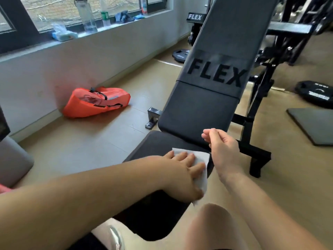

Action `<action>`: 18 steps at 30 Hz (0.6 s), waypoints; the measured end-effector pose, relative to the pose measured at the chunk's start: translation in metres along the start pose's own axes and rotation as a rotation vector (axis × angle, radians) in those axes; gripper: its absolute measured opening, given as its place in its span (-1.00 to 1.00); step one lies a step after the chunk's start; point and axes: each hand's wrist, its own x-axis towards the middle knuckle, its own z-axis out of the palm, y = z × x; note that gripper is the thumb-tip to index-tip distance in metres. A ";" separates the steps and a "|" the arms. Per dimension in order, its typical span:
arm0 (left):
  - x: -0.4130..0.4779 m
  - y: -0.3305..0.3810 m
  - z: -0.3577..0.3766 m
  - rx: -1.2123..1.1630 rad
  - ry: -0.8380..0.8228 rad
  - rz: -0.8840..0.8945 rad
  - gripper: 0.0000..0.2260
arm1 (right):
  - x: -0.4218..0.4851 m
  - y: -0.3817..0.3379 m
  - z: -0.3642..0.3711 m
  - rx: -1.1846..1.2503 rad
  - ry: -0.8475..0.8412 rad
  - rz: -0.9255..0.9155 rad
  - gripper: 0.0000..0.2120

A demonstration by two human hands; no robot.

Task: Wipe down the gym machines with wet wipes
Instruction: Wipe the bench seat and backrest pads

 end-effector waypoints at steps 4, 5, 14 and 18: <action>0.068 0.017 -0.012 0.036 -0.036 -0.072 -0.19 | 0.000 0.005 -0.038 -0.203 0.032 0.037 -0.71; 0.079 0.018 -0.013 0.024 -0.040 -0.084 -0.18 | -0.002 0.007 -0.042 -0.252 0.021 0.040 -0.70; -0.032 0.009 0.009 0.063 0.098 0.112 -0.32 | -0.006 0.011 -0.032 -0.279 -0.026 0.063 -0.74; -0.102 -0.025 0.012 0.022 0.046 0.064 -0.37 | -0.011 0.005 -0.007 -0.295 -0.130 -0.036 -0.73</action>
